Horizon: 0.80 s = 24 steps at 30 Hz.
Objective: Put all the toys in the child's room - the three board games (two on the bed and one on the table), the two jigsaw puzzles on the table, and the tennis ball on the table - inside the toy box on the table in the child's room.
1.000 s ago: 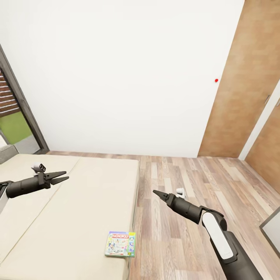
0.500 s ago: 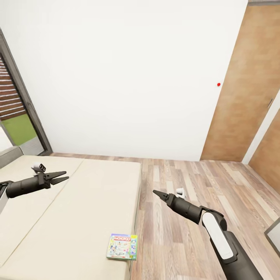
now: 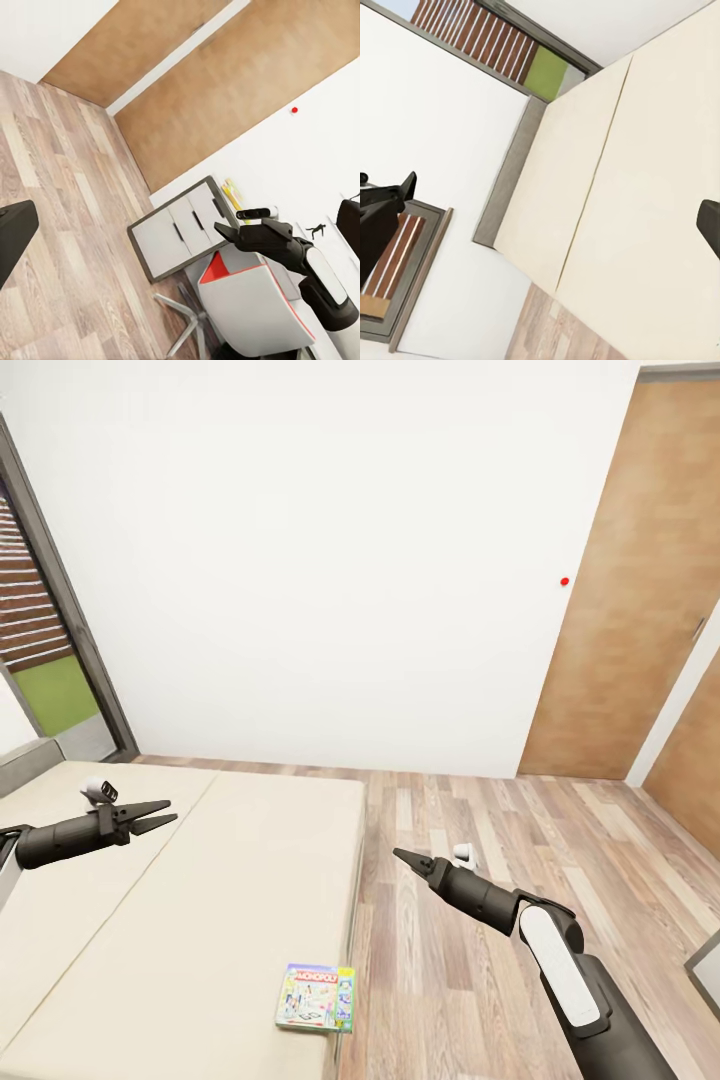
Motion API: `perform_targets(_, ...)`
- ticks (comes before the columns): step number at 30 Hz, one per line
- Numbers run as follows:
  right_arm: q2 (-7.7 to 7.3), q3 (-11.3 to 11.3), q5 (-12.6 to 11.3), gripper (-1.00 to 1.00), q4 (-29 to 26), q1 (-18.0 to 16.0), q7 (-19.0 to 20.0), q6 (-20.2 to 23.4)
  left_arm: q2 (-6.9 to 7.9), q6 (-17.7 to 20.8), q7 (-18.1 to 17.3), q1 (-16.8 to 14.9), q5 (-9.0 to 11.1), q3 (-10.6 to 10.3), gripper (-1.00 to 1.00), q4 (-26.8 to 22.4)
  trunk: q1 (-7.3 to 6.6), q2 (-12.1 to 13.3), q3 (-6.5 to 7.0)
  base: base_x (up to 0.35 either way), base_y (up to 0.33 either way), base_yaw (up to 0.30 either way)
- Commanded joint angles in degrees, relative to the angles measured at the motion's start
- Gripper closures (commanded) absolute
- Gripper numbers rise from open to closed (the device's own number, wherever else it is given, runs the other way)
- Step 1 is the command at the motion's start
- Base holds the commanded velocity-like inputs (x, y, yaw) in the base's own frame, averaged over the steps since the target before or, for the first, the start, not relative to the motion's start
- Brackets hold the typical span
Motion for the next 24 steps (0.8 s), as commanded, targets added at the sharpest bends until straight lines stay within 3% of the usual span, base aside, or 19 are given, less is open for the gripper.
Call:
perform_targets(1, -0.03, 0.02, -0.06, -1.0, -0.01, -0.07, 0.08, 0.18, 0.01, 0.61, -0.23, -0.05, -0.03, -0.01, -1.0, 0.01, 0.04, -0.13, -0.12, 0.0, 0.0, -0.035)
perform_targets(12, -0.03, 0.02, -0.21, -1.0, -0.01, -0.07, 0.08, 0.18, 0.01, 0.61, -0.23, -0.05, -0.03, 0.04, -1.0, 0.01, 0.04, -0.13, 0.08, 0.0, 0.0, -0.149)
perform_targets(24, 0.12, 0.02, 0.2, -1.0, 0.19, -0.1, -0.28, 0.04, 0.01, 0.61, -0.23, -0.05, -0.02, 0.04, -1.0, 0.0, 0.04, -0.13, 0.1, 0.0, 0.0, -0.02)
